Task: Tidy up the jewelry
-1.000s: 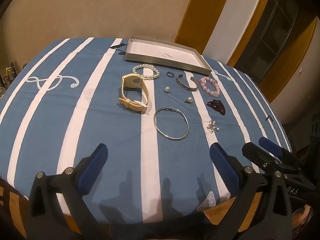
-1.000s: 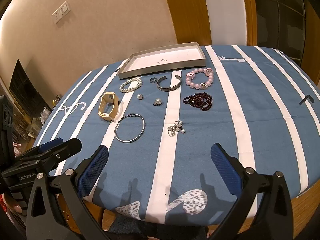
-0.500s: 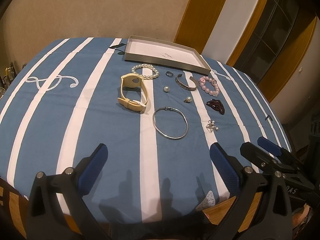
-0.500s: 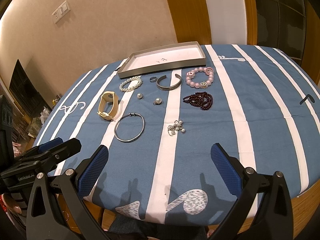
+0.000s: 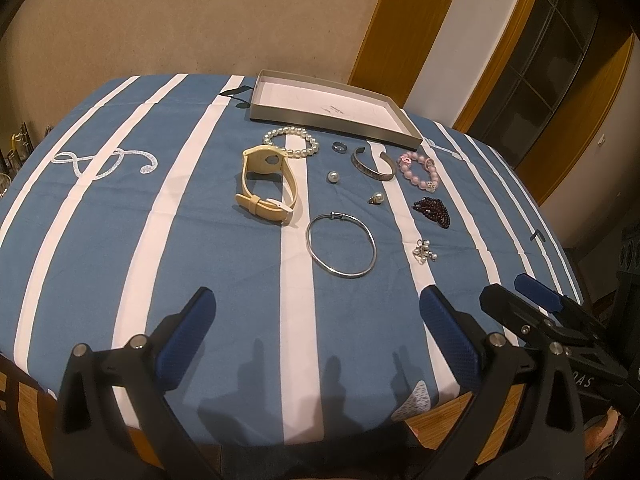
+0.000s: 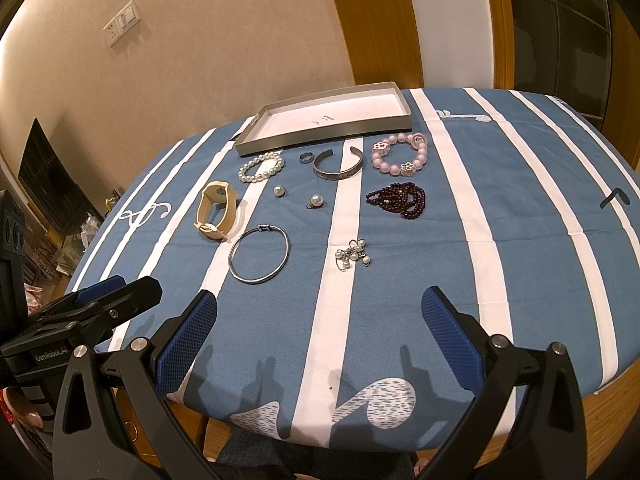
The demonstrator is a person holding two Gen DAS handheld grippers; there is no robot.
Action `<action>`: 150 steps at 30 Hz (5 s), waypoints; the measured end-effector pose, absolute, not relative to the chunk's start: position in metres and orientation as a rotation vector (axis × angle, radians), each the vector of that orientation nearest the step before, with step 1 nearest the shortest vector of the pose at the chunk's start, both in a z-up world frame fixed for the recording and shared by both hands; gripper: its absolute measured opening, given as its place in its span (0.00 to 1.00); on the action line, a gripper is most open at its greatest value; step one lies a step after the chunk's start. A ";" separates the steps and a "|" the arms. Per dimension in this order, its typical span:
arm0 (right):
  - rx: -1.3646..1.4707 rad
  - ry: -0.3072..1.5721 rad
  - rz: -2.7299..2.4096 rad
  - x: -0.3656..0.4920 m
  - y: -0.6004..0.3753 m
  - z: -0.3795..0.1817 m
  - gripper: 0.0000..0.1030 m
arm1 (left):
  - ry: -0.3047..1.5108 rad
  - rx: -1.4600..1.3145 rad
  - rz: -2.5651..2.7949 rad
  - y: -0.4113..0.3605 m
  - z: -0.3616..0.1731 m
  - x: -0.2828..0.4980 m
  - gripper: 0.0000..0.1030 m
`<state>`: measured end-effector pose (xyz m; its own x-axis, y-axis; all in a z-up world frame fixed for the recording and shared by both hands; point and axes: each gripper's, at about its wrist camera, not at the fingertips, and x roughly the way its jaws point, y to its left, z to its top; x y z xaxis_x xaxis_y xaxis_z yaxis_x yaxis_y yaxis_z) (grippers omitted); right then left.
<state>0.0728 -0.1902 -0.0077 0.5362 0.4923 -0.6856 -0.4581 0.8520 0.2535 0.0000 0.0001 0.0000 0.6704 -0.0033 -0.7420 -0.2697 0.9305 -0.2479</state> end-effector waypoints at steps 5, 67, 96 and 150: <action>0.045 0.830 0.565 0.073 -0.191 -0.008 0.99 | 0.827 -0.355 0.154 0.000 0.000 0.000 0.98; -0.115 0.863 0.494 0.130 -0.148 -0.063 0.44 | 0.877 -0.352 0.213 0.026 -0.034 0.015 0.98; -0.083 0.782 0.488 0.129 -0.178 -0.047 0.08 | 0.928 -0.253 0.153 -0.025 -0.050 0.066 0.98; -0.013 0.712 0.534 0.151 -0.186 0.002 0.08 | 0.919 -0.218 0.164 -0.022 -0.030 0.098 0.25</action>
